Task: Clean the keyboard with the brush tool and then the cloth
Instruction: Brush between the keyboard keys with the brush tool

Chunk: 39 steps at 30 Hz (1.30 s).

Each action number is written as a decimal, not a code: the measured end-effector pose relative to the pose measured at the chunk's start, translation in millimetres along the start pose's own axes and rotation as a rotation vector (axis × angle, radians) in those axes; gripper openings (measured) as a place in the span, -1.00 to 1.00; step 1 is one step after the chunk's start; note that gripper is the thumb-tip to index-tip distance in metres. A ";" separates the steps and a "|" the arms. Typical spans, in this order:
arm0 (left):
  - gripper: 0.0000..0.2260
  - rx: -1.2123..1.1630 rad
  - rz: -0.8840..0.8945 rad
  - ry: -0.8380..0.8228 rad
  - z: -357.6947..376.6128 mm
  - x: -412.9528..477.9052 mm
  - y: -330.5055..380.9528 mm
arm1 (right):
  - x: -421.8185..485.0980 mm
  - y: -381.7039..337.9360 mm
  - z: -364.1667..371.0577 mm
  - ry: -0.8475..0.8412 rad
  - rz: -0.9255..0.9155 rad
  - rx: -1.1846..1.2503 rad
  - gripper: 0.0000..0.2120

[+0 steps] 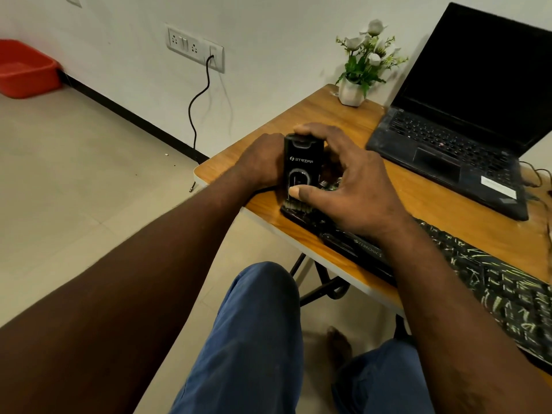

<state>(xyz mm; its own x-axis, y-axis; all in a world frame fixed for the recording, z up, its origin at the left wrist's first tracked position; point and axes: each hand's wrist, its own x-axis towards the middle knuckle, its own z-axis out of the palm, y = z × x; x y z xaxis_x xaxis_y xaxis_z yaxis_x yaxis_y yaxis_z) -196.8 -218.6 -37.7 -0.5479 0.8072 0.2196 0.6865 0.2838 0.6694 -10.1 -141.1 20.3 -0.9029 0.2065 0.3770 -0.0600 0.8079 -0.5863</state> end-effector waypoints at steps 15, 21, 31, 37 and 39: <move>-0.66 0.022 0.029 0.026 -4.7 -23.6 22.8 | -31.8 1.2 -13.0 0.003 0.020 -0.109 -0.23; -0.79 -0.101 0.142 -0.126 -5.9 -47.1 8.1 | -37.2 3.4 -17.8 0.045 0.027 -0.151 -0.24; -0.75 -0.286 -0.092 -0.268 -19.8 -42.8 11.1 | -43.2 -5.1 -7.3 0.022 0.016 -0.235 -0.25; -0.79 -0.256 -0.059 -0.246 -13.1 -46.8 10.3 | -42.0 -5.8 -9.7 0.017 0.016 -0.261 -0.25; -0.97 -0.218 -0.087 -0.228 -13.4 -47.2 11.1 | -35.2 -11.4 9.2 0.044 -0.046 -0.275 -0.26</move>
<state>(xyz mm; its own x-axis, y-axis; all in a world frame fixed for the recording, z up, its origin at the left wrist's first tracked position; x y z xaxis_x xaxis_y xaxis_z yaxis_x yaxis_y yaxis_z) -169.7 -260.5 -31.2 -0.4621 0.8868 0.0073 0.5097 0.2588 0.8205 18.5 -162.6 7.1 -0.8823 0.1850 0.4327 0.0229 0.9352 -0.3533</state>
